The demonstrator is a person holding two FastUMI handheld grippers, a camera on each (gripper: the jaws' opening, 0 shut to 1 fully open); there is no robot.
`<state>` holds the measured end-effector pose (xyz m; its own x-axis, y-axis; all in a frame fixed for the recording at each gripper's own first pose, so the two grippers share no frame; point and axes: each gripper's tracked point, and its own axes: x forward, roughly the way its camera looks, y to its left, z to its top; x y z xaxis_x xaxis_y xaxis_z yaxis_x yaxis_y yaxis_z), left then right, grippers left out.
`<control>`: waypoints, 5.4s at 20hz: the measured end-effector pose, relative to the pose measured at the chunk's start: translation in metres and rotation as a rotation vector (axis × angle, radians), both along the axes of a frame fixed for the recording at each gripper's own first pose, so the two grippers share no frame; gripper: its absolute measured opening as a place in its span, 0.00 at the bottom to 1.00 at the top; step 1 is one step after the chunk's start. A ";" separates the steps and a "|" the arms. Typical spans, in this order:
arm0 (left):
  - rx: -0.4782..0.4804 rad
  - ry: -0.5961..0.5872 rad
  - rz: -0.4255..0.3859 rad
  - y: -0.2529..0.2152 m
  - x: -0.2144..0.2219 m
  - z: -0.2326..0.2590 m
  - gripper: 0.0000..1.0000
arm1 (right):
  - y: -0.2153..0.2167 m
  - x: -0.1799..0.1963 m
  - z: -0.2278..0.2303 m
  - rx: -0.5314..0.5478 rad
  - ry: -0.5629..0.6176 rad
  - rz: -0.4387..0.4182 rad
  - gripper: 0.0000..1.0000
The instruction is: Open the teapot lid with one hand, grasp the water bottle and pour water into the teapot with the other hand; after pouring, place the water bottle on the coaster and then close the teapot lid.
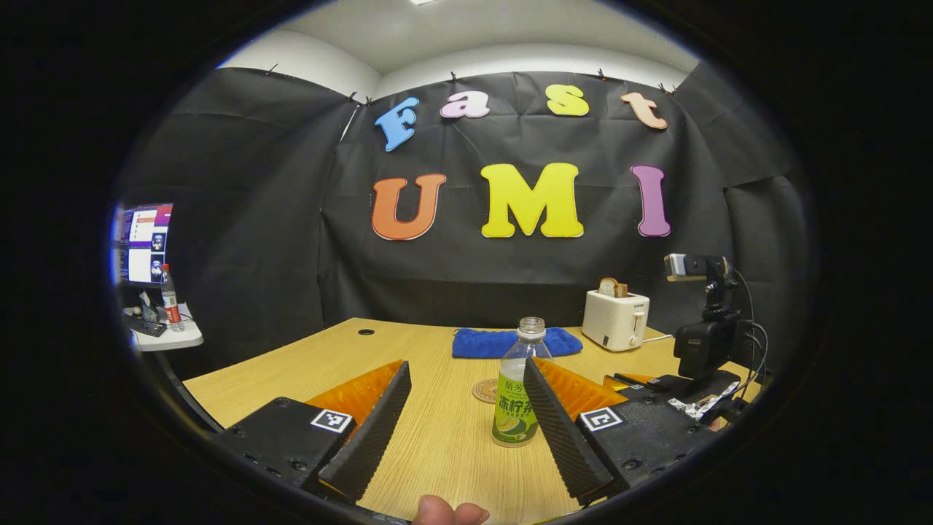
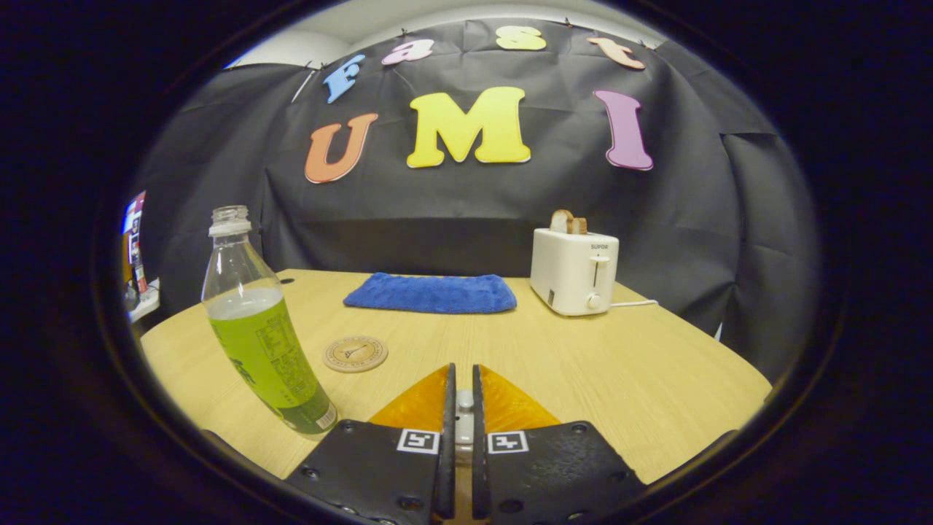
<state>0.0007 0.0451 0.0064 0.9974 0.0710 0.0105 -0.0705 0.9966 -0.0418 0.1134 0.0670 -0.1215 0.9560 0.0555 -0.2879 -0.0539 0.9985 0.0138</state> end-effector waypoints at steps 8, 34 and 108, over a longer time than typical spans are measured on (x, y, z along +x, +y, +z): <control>-0.031 0.030 -0.024 -0.005 0.003 -0.011 0.97 | 0.004 -0.006 0.022 0.036 -0.075 0.055 0.01; 0.015 0.300 -0.084 -0.056 0.089 -0.120 0.90 | -0.059 -0.050 0.062 0.079 -0.114 0.114 0.00; 2.228 0.377 0.046 -0.068 0.110 -0.007 0.73 | -0.173 -0.079 0.034 0.143 -0.086 -0.009 0.00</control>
